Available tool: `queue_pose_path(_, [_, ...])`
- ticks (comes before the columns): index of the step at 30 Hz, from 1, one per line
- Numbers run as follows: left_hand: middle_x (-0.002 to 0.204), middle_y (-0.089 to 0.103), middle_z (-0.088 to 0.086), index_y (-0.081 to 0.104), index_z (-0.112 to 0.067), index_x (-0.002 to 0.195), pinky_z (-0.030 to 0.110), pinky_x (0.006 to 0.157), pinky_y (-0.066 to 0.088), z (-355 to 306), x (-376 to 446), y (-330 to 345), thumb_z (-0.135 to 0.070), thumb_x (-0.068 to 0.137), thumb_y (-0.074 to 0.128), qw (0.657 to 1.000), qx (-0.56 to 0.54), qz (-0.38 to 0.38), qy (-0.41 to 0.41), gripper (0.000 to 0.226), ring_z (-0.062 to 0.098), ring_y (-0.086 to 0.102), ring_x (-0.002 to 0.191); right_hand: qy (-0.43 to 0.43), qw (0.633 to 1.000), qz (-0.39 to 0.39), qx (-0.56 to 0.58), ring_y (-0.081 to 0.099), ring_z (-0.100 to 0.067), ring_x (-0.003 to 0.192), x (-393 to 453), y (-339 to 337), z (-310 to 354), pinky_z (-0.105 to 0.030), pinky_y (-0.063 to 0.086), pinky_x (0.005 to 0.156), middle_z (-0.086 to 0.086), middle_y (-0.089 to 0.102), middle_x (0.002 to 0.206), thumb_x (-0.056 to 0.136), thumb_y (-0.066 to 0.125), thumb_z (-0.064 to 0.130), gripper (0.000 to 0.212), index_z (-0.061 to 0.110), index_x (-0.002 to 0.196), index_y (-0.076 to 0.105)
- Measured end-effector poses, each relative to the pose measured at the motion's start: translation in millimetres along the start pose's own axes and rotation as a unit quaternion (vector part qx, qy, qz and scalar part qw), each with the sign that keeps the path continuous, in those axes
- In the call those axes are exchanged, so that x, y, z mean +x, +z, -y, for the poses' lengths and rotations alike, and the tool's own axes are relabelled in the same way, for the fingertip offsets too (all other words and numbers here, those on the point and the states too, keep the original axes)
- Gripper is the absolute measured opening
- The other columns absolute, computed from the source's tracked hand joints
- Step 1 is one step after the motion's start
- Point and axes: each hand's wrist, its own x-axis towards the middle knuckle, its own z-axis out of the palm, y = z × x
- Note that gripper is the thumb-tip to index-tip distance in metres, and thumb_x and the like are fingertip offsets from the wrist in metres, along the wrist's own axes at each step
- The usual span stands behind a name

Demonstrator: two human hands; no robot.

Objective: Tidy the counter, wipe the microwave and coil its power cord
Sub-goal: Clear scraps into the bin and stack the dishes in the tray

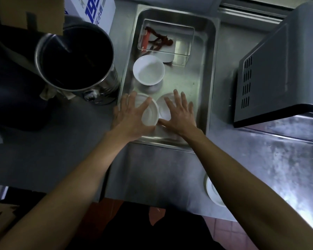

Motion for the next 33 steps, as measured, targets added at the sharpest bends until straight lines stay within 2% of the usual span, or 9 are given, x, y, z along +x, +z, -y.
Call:
queue_pose_path(5, [0.163, -0.003, 0.003, 0.016, -0.046, 0.152, 0.061, 0.116, 0.013, -12, 3, 2, -0.067, 0.068, 0.073, 1.000, 0.002, 0.003, 0.002, 0.104, 0.031, -0.005, 0.150, 0.022, 0.999, -0.035, 0.011, -0.006, -0.029, 0.153, -18, -25, -9, -0.054, 0.007, 0.123, -0.005, -0.004, 0.167, 0.098, 0.046, 0.052, 0.071, 0.028, 0.157, 0.016])
queue_pose_path(9, [0.163, -0.008, 0.001, 0.010, -0.047, 0.153, 0.065, 0.116, 0.013, -32, 12, 5, -0.067, 0.070, 0.073, 0.999, 0.000, 0.029, 0.021, 0.106, 0.032, -0.008, 0.150, 0.027, 0.995, -0.071, 0.061, 0.005, -0.029, 0.153, -34, -47, -17, -0.051, 0.013, 0.123, -0.008, 0.007, 0.166, 0.100, 0.048, 0.040, 0.063, 0.024, 0.156, 0.023])
queue_pose_path(11, [0.163, -0.004, 0.003, 0.011, -0.047, 0.153, 0.065, 0.115, 0.016, -44, 19, 8, -0.068, 0.070, 0.072, 0.999, 0.017, 0.024, 0.035, 0.106, 0.034, -0.004, 0.150, 0.028, 0.992, -0.100, 0.072, 0.011, -0.030, 0.152, -41, -55, -23, -0.049, 0.017, 0.122, -0.009, 0.013, 0.165, 0.099, 0.050, 0.036, 0.061, 0.022, 0.154, 0.028])
queue_pose_path(14, [0.161, 0.004, 0.007, 0.012, -0.045, 0.153, 0.067, 0.110, 0.023, -63, 31, 17, -0.072, 0.069, 0.068, 0.997, 0.047, 0.004, 0.066, 0.105, 0.037, 0.002, 0.149, 0.027, 0.986, -0.148, 0.076, 0.019, -0.033, 0.150, -51, -62, -33, -0.052, 0.023, 0.119, -0.013, 0.024, 0.162, 0.097, 0.054, 0.032, 0.058, 0.019, 0.150, 0.037])
queue_pose_path(16, [0.163, 0.003, 0.007, 0.011, -0.046, 0.153, 0.068, 0.109, 0.022, -75, 39, 25, -0.076, 0.068, 0.067, 0.996, 0.055, 0.008, 0.073, 0.107, 0.038, 0.003, 0.149, 0.033, 0.983, -0.157, 0.085, 0.021, -0.034, 0.150, -56, -63, -41, -0.055, 0.026, 0.117, -0.013, 0.027, 0.161, 0.096, 0.055, 0.030, 0.056, 0.019, 0.149, 0.040])
queue_pose_path(22, [0.165, -0.002, 0.009, 0.007, -0.044, 0.155, 0.069, 0.109, 0.023, -91, 60, 45, -0.078, 0.069, 0.065, 0.993, 0.095, 0.033, 0.069, 0.109, 0.041, 0.002, 0.149, 0.053, 0.983, -0.149, 0.090, 0.020, -0.034, 0.150, -69, -60, -60, -0.057, 0.026, 0.117, -0.014, 0.027, 0.160, 0.094, 0.056, 0.023, 0.056, 0.018, 0.147, 0.039])
queue_pose_path(33, [0.165, -0.003, 0.012, 0.008, -0.042, 0.156, 0.069, 0.108, 0.025, -102, 69, 59, -0.073, 0.073, 0.066, 0.991, 0.106, 0.052, 0.060, 0.107, 0.042, 0.001, 0.149, 0.054, 0.984, -0.133, 0.103, 0.017, -0.033, 0.151, -72, -56, -67, -0.057, 0.020, 0.119, -0.014, 0.026, 0.161, 0.096, 0.052, 0.027, 0.054, 0.019, 0.148, 0.039])
